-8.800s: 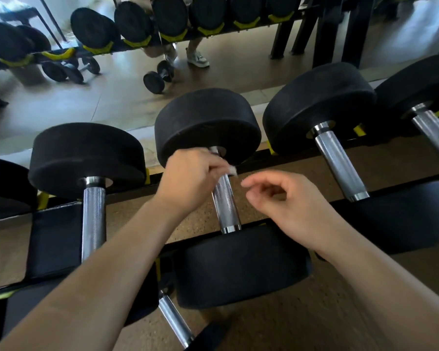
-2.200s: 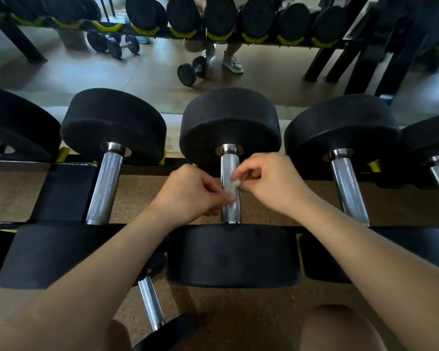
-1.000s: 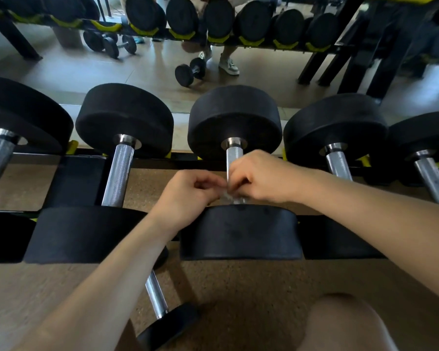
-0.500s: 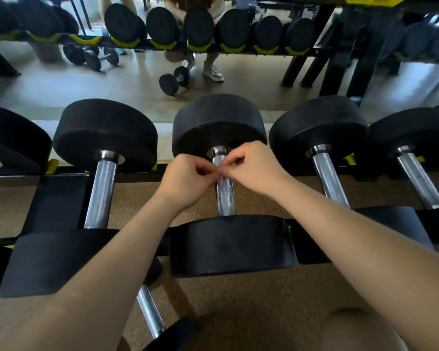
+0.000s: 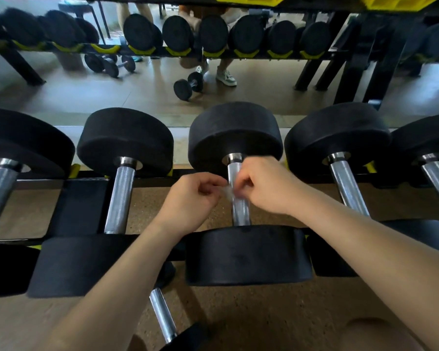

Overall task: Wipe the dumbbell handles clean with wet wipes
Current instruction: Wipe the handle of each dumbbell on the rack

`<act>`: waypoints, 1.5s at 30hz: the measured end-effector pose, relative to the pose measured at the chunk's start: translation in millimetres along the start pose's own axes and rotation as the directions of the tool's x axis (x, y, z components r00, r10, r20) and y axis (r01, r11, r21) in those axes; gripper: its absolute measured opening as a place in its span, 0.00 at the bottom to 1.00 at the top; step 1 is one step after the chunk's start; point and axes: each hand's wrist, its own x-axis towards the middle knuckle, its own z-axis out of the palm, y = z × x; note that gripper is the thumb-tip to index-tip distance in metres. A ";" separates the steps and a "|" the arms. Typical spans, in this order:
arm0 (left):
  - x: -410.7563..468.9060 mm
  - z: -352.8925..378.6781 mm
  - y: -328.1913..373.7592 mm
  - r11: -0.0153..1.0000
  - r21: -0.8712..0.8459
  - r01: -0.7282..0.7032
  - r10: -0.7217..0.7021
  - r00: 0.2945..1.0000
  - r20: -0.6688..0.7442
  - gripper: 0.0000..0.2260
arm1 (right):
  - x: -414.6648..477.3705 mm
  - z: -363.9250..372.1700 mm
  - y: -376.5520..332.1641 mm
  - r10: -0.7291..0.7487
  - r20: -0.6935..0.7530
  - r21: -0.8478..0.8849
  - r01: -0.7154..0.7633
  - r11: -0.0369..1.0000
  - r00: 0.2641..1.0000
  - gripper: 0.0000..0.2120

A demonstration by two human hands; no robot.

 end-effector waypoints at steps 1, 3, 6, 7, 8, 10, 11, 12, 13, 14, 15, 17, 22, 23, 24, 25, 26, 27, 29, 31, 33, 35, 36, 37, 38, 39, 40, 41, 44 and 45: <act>-0.6 -1.6 -1.1 1.000 -0.013 0.008 -0.008 1.000 -0.002 0.12 | -3.7 0.6 -0.8 -0.026 0.079 -0.033 0.028 0.999 0.997 0.05; -5.6 -4.1 1.0 0.996 -0.086 0.026 -0.025 1.000 0.014 0.10 | -7.4 -2.7 -2.7 -0.025 0.108 0.029 0.022 0.999 0.994 0.04; -19.9 -11.2 12.7 0.973 -0.230 -0.007 0.009 1.000 0.009 0.06 | -2.9 -16.6 -18.7 0.092 0.057 0.694 -0.106 0.712 0.994 0.06; -24.5 -15.8 14.8 0.961 -0.274 -0.020 0.013 1.000 -0.028 0.09 | 0.7 -19.1 -27.5 0.096 0.100 0.876 -0.134 0.463 0.990 0.08; -28.8 -21.3 17.1 0.956 -0.292 -0.037 0.013 0.996 -0.083 0.11 | 3.6 -20.0 -37.7 0.089 0.147 0.956 -0.164 0.242 0.985 0.09; -35.9 -34.2 20.2 0.959 -0.276 -0.070 0.012 0.979 -0.203 0.11 | 9.5 -18.1 -57.1 0.095 0.211 0.977 -0.213 0.013 0.973 0.09; -39.4 -40.8 21.2 0.963 -0.259 -0.074 0.007 0.968 -0.251 0.11 | 11.8 -16.3 -65.3 0.098 0.234 0.972 -0.230 -0.047 0.967 0.09; -42.6 -47.1 21.6 0.968 -0.237 -0.083 0.011 0.957 -0.291 0.10 | 14.2 -14.6 -72.9 0.101 0.251 0.966 -0.242 -0.090 0.963 0.08; -46.1 -52.7 22.1 0.972 -0.220 -0.087 0.012 0.946 -0.323 0.08 | 16.1 -12.2 -79.7 0.103 0.262 0.961 -0.250 -0.116 0.960 0.08; -49.3 -57.6 22.2 0.971 -0.218 -0.098 0.016 0.937 -0.350 0.05 | 17.3 -9.6 -86.4 0.107 0.271 0.958 -0.257 -0.125 0.957 0.09; -53.1 -62.4 23.3 0.967 -0.232 -0.108 0.015 0.929 -0.370 0.03 | 18.0 -6.3 -93.0 0.113 0.280 0.956 -0.266 -0.122 0.953 0.09; -60.6 -69.5 25.6 0.948 -0.296 -0.119 -0.005 0.922 -0.387 0.03 | 19.2 1.1 -104.6 0.116 0.303 0.950 -0.290 -0.119 0.946 0.10; -71.7 -87.3 21.5 0.819 -0.565 -0.104 -0.131 0.924 -0.360 0.07 | 14.8 11.0 -131.0 0.187 0.259 0.951 -0.217 -0.219 0.947 0.08; -72.8 -91.6 20.4 0.778 -0.622 -0.089 -0.168 0.925 -0.342 0.07 | 12.3 12.7 -135.7 0.206 0.217 0.962 -0.173 -0.212 0.954 0.09; -73.0 -95.5 18.7 0.737 -0.671 -0.079 -0.195 0.926 -0.323 0.08 | 10.0 14.8 -140.3 0.216 0.173 0.973 -0.133 -0.187 0.961 0.09; -73.4 -99.5 17.1 0.702 -0.709 -0.071 -0.214 0.928 -0.305 0.08 | 7.7 17.3 -144.2 0.220 0.132 0.984 -0.101 -0.147 0.967 0.10; -73.7 -103.1 15.0 0.675 -0.734 -0.072 -0.221 0.930 -0.295 0.09 | 6.0 19.3 -148.1 0.220 0.098 0.992 -0.079 -0.096 0.970 0.11; -74.3 -107.0 13.0 0.661 -0.747 -0.075 -0.223 0.930 -0.291 0.09 | 5.5 21.0 -151.8 0.220 0.072 0.997 -0.065 -0.039 0.973 0.11; -75.9 -115.3 8.9 0.654 -0.752 -0.083 -0.203 0.938 -0.280 0.08 | 5.0 22.7 -158.1 0.231 0.032 0.993 -0.056 0.100 0.973 0.11; -76.3 -123.2 4.4 0.648 -0.757 -0.086 -0.176 0.950 -0.258 0.11 | 6.3 24.7 -162.4 0.260 -0.014 0.967 -0.054 0.250 0.965 0.12; -75.1 -128.7 0.3 0.660 -0.746 -0.090 -0.153 0.956 -0.251 0.12 | 8.9 26.2 -164.7 0.291 -0.025 0.951 -0.067 0.302 0.956 0.13; -72.5 -130.1 -4.5 0.774 -0.623 -0.115 -0.100 0.949 -0.300 0.14 | 13.3 24.6 -162.4 0.306 0.035 0.966 -0.111 0.234 0.951 0.13; -71.1 -129.7 -6.2 0.853 -0.505 -0.134 -0.050 0.941 -0.334 0.15 | 15.5 21.7 -162.4 0.274 0.079 0.970 -0.138 0.200 0.959 0.12; -70.0 -128.5 -7.0 0.906 -0.397 -0.148 -0.004 0.934 -0.357 0.15 | 17.1 18.8 -161.9 0.213 0.109 0.961 -0.158 0.226 0.971 0.10; -68.8 -126.8 -7.9 0.935 -0.319 -0.157 0.029 0.928 -0.372 0.14 | 18.4 16.9 -160.6 0.150 0.108 0.931 -0.153 0.331 0.983 0.09; -68.0 -125.1 -8.4 0.944 -0.287 -0.160 0.041 0.924 -0.379 0.13 | 19.1 15.2 -159.7 0.101 0.084 0.879 -0.121 0.461 0.991 0.08; -67.4 -123.6 -9.6 0.946 -0.281 -0.161 0.040 0.920 -0.390 0.11 | 20.5 14.2 -159.2 0.076 0.047 0.823 -0.082 0.562 0.996 0.08; -66.5 -122.3 -11.1 0.945 -0.284 -0.160 0.032 0.913 -0.406 0.11 | 22.5 13.1 -158.6 0.070 0.015 0.780 -0.055 0.624 0.997 0.09; -64.3 -120.1 -16.3 0.944 -0.286 -0.164 0.030 0.906 -0.423 0.11 | 29.4 8.6 -157.3 0.061 -0.024 0.691 -0.028 0.723 0.998 0.12; -64.0 -119.9 -17.5 0.946 -0.279 -0.163 0.033 0.907 -0.420 0.11 | 31.5 7.0 -157.3 0.050 -0.032 0.648 -0.017 0.762 0.998 0.11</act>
